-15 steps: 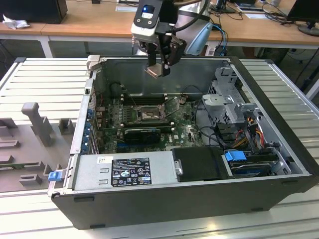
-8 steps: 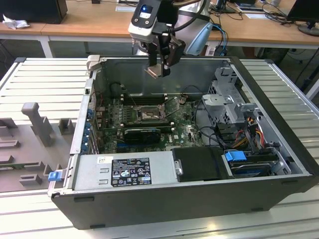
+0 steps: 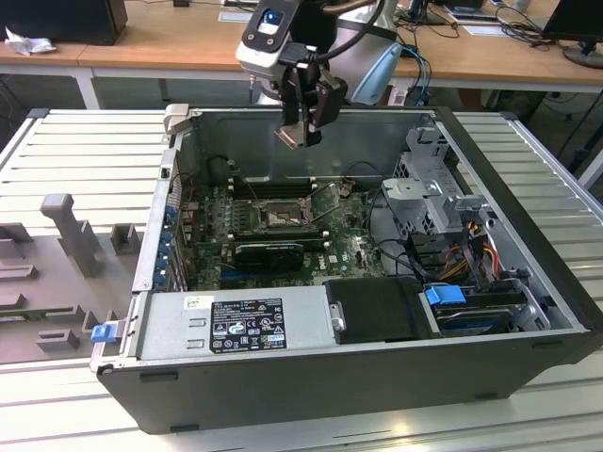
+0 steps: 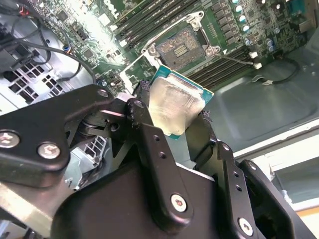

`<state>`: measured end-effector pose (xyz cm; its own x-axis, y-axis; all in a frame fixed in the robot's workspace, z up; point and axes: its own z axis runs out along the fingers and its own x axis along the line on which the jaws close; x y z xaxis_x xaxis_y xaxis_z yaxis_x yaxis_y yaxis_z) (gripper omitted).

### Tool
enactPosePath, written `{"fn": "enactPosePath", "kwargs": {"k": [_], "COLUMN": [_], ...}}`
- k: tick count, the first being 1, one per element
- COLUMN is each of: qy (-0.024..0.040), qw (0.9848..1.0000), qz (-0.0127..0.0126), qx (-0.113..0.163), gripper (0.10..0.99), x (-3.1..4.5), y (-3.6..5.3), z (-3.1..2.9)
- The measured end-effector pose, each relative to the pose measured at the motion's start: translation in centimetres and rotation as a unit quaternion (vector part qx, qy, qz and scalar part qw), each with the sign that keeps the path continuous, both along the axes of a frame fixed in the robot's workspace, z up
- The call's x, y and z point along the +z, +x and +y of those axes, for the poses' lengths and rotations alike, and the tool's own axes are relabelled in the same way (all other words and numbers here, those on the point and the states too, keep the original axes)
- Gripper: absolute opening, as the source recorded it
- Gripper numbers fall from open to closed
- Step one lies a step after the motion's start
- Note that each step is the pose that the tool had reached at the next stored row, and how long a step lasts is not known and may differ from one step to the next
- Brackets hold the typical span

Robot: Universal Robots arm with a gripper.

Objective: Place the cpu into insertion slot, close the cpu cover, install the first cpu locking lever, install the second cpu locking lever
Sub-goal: 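Place the cpu into insertion slot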

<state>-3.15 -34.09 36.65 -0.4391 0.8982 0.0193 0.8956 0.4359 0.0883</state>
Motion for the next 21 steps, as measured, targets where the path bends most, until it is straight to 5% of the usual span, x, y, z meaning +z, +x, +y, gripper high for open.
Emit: {"fn": "enactPosePath", "kwargs": {"k": [6,13,19,21], "qy": [0.0000,0.0000,-0.0002,-0.0002], "qw": [0.9989,0.9952,0.9888,0.9853], "qz": [0.0000,0.0000,0.0000,0.0000], "qx": [-0.047,-0.098,-0.149,-0.171], "gripper": [0.533,0.533,0.533,0.533], "x": [-0.06,-0.12,-0.26,-0.35], "y": [0.00,0.00,0.00,0.00], "z": [0.00,0.00,0.00,0.00]}}
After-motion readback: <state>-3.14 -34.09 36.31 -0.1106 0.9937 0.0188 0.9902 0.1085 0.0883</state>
